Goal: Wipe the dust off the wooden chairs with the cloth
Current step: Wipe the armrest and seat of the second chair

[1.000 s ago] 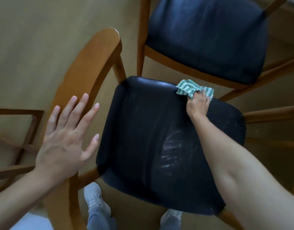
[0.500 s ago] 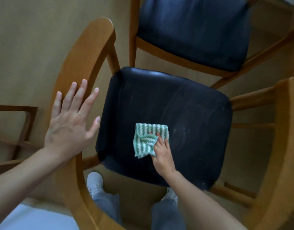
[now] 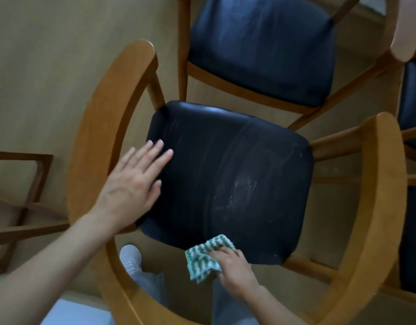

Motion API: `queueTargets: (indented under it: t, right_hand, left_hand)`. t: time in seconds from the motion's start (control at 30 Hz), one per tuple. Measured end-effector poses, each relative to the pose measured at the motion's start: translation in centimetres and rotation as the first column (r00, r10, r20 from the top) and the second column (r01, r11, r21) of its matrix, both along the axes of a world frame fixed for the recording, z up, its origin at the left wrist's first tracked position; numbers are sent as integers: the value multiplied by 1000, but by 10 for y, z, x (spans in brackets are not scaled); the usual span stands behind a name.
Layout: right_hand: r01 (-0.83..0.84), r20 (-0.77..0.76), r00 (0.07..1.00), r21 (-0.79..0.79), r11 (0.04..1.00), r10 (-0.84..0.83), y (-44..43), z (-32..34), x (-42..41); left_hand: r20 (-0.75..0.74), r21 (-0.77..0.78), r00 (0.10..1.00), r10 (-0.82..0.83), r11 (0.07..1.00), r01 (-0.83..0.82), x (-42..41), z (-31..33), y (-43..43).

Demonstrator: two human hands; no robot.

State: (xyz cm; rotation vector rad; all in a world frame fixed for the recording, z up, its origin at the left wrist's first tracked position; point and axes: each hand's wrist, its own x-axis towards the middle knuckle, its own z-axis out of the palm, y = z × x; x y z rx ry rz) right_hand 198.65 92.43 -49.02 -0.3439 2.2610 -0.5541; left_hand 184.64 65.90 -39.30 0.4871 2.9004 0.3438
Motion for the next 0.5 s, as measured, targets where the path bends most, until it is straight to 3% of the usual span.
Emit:
queueTargets:
  t: [0.03, 0.07, 0.13, 0.17, 0.2, 0.23, 0.33, 0.4, 0.5]
  right_hand:
    - [186, 57, 981, -29, 982, -185, 1, 1, -12]
    - [415, 108, 908, -94, 905, -405, 2, 2, -28]
    - [797, 264, 600, -281, 534, -756, 4, 10, -71]
    - [876, 316, 445, -348, 334, -838, 9, 12, -98]
    - [890, 313, 358, -400, 220, -880, 17, 13, -125]
    - [878, 286, 319, -449, 168, -903, 26, 13, -154]
    - [805, 94, 306, -557, 205, -947, 51, 11, -233]
    - [765, -106, 343, -544, 343, -933, 64, -1, -271]
    - [741, -291, 470, -383, 551, -833, 75, -27, -314]
  left_hand:
    - [38, 31, 999, 13, 999, -14, 3, -7, 9]
    - [77, 53, 996, 41, 998, -45, 6, -16, 16]
    - [178, 78, 974, 138, 985, -154, 11, -36, 28]
    - [231, 81, 955, 185, 975, -208, 13, -46, 33]
    - [268, 74, 939, 216, 967, -243, 14, -56, 37]
    - [292, 61, 929, 227, 965, -255, 14, -65, 40]
    - [291, 88, 937, 192, 970, -226, 9, -87, 48]
    - [255, 110, 956, 147, 978, -179, 3, -97, 53]
    - [214, 117, 967, 137, 979, -165, -3, -109, 57]
